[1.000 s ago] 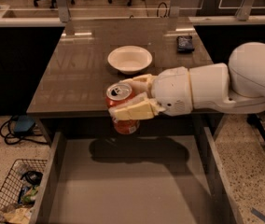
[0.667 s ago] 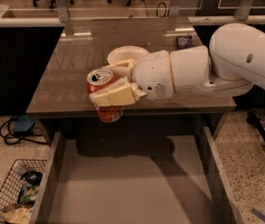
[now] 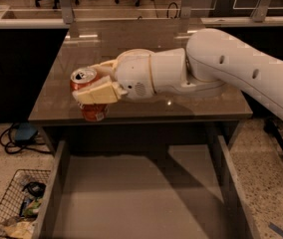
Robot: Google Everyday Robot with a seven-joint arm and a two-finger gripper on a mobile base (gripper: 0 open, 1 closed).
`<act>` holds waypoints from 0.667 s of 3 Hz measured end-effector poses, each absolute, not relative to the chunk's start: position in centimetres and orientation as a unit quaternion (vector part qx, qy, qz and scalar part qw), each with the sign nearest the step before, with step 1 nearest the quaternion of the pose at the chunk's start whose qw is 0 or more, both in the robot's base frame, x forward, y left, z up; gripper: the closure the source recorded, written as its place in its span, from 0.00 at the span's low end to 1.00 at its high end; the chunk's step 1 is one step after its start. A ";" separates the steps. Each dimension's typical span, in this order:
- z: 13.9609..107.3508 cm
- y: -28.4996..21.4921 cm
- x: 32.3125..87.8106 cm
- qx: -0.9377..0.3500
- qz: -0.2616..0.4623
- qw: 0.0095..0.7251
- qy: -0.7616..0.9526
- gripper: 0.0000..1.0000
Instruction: Pick coke can from top drawer and place on counter
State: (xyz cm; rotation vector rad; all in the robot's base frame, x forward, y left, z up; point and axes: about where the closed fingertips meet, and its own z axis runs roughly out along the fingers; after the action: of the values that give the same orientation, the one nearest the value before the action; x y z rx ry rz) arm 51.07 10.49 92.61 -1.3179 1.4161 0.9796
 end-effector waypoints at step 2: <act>90.3 18.3 59.1 -0.518 0.431 0.476 0.565 1.00</act>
Offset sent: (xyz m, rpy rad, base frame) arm 0.1290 0.1139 -0.0333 0.1019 0.0385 0.0022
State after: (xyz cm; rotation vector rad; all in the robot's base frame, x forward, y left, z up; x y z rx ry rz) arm 59.05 18.32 90.32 -1.2671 1.3816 1.0534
